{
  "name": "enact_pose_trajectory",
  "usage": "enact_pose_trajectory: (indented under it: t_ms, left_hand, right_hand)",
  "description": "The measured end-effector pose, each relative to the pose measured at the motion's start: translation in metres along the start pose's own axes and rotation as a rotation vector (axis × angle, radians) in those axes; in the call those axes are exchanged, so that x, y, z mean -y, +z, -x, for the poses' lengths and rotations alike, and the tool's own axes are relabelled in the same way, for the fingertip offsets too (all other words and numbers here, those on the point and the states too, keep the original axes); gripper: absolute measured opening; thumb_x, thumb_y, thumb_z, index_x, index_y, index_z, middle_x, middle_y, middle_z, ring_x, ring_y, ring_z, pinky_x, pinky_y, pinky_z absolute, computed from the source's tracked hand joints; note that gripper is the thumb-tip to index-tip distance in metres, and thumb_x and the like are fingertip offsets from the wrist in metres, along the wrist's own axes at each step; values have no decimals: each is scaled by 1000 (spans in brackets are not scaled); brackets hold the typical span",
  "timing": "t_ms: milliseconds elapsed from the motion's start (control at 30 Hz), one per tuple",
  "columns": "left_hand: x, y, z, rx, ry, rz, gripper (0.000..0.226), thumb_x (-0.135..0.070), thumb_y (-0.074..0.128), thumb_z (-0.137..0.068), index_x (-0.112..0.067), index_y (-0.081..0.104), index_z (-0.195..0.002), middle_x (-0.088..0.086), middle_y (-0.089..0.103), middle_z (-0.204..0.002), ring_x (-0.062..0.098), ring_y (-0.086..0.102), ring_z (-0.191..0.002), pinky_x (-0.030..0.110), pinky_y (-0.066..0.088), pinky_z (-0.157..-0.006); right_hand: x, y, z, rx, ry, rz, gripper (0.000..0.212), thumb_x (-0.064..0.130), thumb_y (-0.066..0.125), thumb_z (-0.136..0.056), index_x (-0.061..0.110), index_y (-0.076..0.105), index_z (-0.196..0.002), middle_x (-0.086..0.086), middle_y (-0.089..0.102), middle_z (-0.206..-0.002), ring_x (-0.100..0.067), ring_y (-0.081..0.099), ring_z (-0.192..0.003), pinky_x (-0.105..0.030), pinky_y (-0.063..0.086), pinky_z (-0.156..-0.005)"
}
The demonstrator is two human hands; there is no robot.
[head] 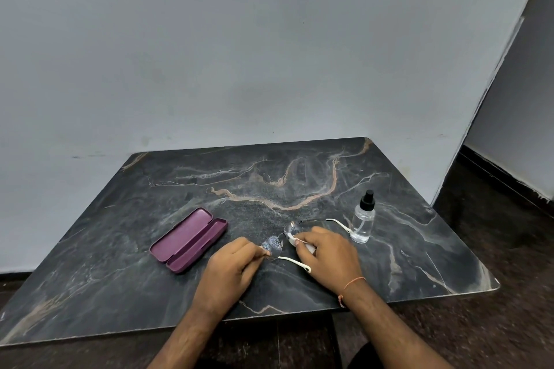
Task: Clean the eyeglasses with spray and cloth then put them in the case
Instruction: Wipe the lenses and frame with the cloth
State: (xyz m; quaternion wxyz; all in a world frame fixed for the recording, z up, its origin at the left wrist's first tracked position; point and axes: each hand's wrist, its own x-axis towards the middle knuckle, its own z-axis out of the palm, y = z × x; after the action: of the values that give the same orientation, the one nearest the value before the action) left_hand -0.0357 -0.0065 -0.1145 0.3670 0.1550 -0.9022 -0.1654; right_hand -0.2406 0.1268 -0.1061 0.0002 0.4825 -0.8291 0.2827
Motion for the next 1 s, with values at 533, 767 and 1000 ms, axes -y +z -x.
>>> enact_pose_trajectory:
  t_ms: [533, 767, 1000]
  left_hand:
    - [4, 3, 1, 14, 31, 7, 15, -33, 65, -102, -23, 74, -95, -11, 70, -92, 6, 70, -86, 20, 53, -81]
    - [4, 4, 2, 20, 33, 3, 18, -33, 64, -103, -21, 76, -96, -11, 70, -91, 7, 70, -86, 21, 53, -81]
    - [4, 3, 1, 9, 31, 13, 15, -31, 64, -102, -22, 73, -94, -10, 69, -90, 7, 68, -85, 17, 51, -81]
  right_hand:
    - [-4, 6, -3, -60, -29, -55, 32, 60, 52, -102, 62, 60, -132, 11, 57, -83, -7, 65, -84, -34, 54, -71]
    - [-3, 9, -7, -88, 59, 50, 31, 53, 51, -104, 50, 68, -130, 9, 52, -78, -19, 69, -89, -37, 51, -68]
    - [-5, 8, -5, -61, 77, 5, 27, 49, 55, -96, 35, 78, -100, 7, 56, -78, -15, 66, -85, -34, 47, -69]
